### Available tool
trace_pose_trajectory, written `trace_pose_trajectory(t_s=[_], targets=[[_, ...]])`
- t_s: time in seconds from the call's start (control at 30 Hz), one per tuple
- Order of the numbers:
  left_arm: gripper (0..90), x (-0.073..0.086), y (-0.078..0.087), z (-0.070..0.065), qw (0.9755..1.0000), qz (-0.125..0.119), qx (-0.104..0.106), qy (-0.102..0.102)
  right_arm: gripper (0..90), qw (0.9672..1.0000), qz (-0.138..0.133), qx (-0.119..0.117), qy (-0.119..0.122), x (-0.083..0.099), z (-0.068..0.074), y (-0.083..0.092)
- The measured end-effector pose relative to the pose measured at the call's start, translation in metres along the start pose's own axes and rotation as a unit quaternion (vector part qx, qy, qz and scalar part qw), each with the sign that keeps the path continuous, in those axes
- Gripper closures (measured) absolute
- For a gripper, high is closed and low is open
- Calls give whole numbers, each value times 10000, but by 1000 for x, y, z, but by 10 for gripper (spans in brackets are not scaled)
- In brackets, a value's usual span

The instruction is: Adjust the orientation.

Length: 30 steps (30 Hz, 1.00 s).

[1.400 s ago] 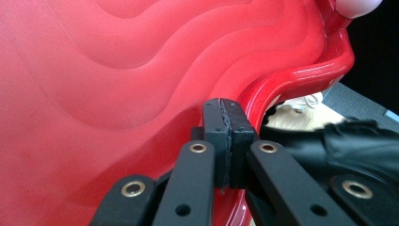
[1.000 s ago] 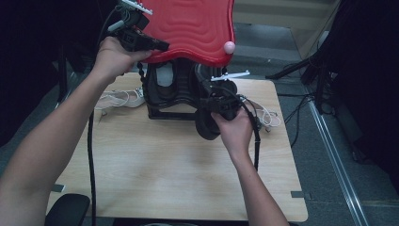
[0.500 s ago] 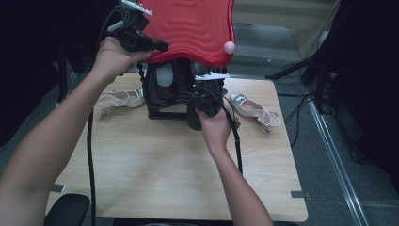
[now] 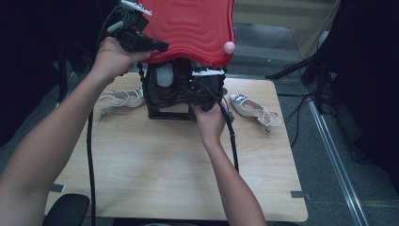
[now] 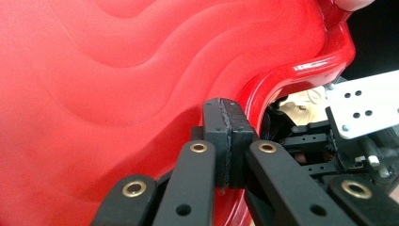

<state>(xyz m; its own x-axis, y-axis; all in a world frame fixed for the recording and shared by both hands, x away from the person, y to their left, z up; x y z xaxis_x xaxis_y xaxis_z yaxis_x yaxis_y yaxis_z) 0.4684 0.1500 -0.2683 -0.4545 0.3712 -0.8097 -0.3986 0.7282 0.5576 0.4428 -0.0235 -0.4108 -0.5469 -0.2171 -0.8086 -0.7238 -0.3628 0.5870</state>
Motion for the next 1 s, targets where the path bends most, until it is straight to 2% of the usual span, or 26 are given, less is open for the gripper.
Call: trace_pose_trajectory(t_s=[0.07,0.27,0.43,0.57,0.73,0.87,1.0], targets=[[900,0,0,0,10000,-7,6,23,666,9999,-8,-123,-75,-1,-1,2],[900,0,0,1,10000,-17,25,65,639,9998,-34,-176,34,-1,-1,19],[900,0,0,1,10000,-20,17,69,635,9994,-105,-312,125,3,-2,42],[900,0,0,1,10000,-20,15,78,693,9987,-106,-429,236,9,1,59],[900,0,0,1,10000,-17,10,73,832,9970,-24,-647,417,19,7,75],[900,0,0,1,10000,-20,14,68,891,9956,73,-824,439,31,8,79],[900,0,0,1,10000,-25,16,64,894,9947,201,-864,514,45,5,76]])
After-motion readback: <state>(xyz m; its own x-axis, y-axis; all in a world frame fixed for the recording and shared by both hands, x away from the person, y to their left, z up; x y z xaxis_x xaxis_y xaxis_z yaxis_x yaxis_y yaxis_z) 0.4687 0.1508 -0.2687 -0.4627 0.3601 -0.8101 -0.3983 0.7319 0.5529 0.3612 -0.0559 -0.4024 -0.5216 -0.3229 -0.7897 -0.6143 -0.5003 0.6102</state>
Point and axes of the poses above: each handheld gripper's, and its own axes: y roughly backward along the jaws, x roughly out of its underside, z roughly to its left, the point moved 4 cm from there along -y, roughly forward along the jaws, and after that the axes turned 10 degrees about x, right-handed, at the moved point
